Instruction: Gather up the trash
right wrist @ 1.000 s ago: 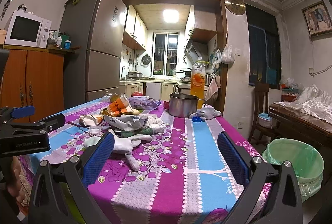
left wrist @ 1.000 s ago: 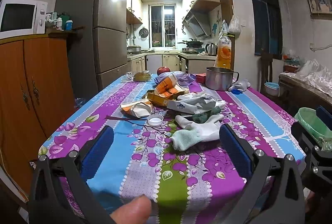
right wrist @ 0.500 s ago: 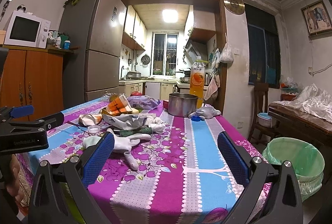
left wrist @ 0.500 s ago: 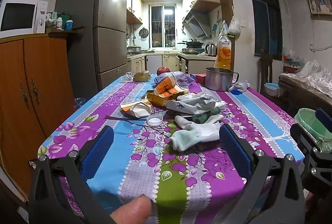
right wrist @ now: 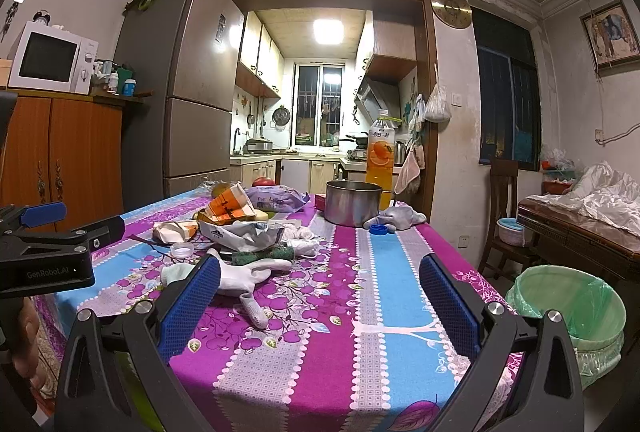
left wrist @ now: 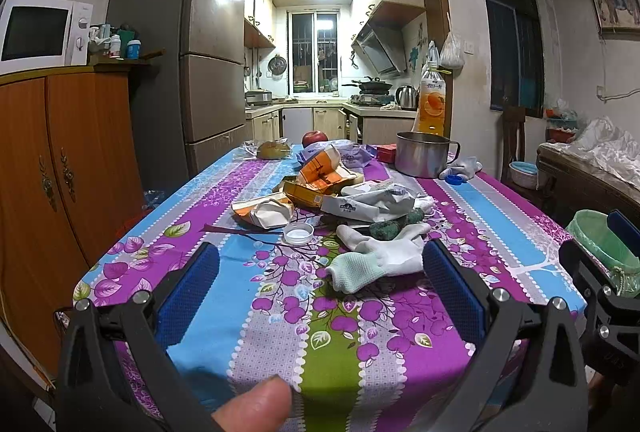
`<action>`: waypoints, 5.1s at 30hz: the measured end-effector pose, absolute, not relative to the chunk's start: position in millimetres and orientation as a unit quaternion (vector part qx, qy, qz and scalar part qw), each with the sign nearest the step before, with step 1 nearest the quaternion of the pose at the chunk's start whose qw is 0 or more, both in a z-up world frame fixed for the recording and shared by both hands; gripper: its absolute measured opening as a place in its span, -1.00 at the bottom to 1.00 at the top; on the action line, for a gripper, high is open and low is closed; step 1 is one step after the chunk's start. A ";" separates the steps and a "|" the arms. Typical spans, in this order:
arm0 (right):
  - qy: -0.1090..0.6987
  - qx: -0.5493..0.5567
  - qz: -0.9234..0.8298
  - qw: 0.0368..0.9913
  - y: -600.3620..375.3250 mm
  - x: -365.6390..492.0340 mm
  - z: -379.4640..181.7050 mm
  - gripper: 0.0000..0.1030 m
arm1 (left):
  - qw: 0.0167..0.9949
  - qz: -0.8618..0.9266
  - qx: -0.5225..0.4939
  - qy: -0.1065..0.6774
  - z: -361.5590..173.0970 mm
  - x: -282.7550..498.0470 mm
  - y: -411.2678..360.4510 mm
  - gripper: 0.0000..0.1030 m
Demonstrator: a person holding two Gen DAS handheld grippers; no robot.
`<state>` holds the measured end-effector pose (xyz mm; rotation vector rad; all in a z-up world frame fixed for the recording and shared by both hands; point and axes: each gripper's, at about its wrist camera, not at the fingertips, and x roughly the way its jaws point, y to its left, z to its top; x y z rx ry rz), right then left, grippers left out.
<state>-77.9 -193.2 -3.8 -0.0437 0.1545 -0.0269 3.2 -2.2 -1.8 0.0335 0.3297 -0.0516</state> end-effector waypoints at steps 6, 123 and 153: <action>0.078 -0.022 -0.012 0.997 -192.2 -79.2 -2.9 0.93 | 0.986 -0.026 0.016 0.167 -0.9 3.9 -2.2 0.91; 0.380 -0.006 0.224 0.897 -140.8 163.4 -26.6 -0.15 | 0.952 -0.175 0.004 0.251 29.8 120.5 115.1 -0.94; 0.398 0.069 0.173 0.898 -182.0 158.3 -39.0 -0.44 | 0.939 -0.243 0.001 0.243 27.2 124.3 68.2 -0.94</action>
